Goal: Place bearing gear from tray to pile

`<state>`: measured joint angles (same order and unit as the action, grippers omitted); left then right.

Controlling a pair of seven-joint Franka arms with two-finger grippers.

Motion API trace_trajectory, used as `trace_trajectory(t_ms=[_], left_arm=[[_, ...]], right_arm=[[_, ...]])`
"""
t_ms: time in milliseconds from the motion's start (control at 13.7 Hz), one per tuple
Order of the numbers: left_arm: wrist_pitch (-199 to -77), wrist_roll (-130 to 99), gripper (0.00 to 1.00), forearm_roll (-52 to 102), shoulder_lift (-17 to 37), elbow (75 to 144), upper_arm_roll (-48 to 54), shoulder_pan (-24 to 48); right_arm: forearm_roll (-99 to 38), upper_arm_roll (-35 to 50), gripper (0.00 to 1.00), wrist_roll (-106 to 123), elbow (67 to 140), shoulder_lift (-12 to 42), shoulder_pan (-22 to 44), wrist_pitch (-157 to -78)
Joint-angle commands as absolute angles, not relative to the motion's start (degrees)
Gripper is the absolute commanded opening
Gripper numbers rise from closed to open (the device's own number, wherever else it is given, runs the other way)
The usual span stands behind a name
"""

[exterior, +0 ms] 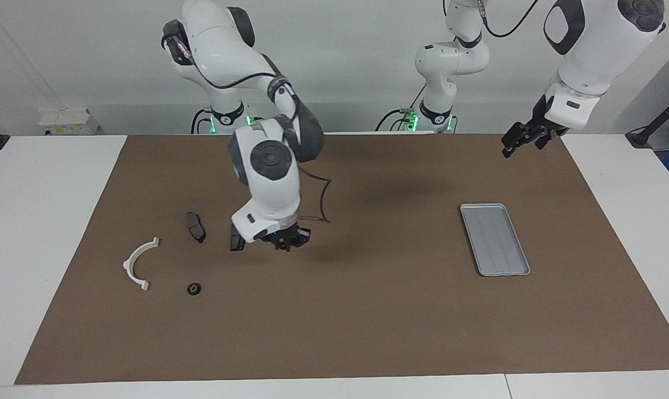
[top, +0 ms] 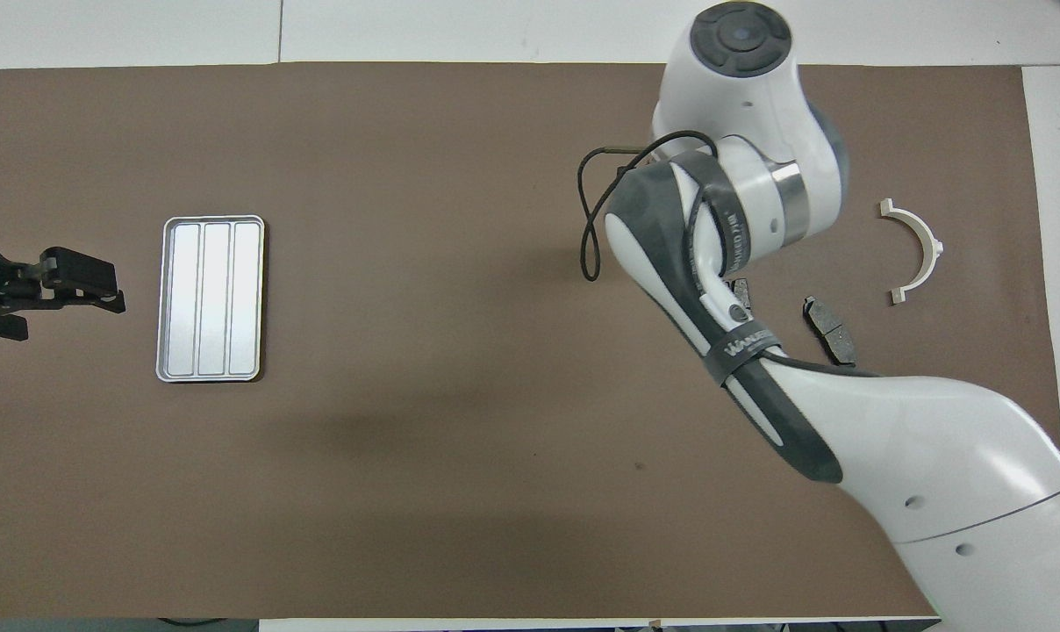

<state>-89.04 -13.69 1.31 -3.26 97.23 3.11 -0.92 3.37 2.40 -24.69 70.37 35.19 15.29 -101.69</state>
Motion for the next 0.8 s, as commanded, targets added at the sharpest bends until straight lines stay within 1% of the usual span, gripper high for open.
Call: trace_trajectory(t_ms=[0, 146, 292, 512, 585, 731], left_arm=[[-88.7, -13.7, 1.00, 1.4, -4.1, 97.7, 2.5, -0.2], [-88.7, -13.7, 1.00, 1.4, -4.1, 97.7, 2.5, -0.2], [-88.7, -13.7, 1.00, 1.4, -4.2, 97.7, 2.5, -0.2], [-88.7, -13.7, 1.00, 1.4, -4.2, 97.7, 2.5, -0.2], [-88.7, -13.7, 1.00, 1.4, -4.1, 97.7, 2.5, -0.2], [-88.7, -13.7, 1.00, 1.4, -4.2, 97.7, 2.5, -0.2]], right_arm=[[3.7, 3.4, 0.00, -15.2, 77.2, 34.9, 10.0, -109.0], [3.7, 3.3, 0.00, -11.4, 83.0, 34.9, 7.8, -116.6], [3.8, 3.3, 0.00, -9.1, 86.7, 35.1, 6.8, -122.5], [3.8, 3.3, 0.00, -8.6, 87.5, 36.0, 6.3, -124.8], [3.8, 3.3, 0.00, -8.5, 88.9, 35.9, 6.3, -126.5], [3.8, 3.3, 0.00, -8.6, 89.4, 35.8, 6.4, -126.8]])
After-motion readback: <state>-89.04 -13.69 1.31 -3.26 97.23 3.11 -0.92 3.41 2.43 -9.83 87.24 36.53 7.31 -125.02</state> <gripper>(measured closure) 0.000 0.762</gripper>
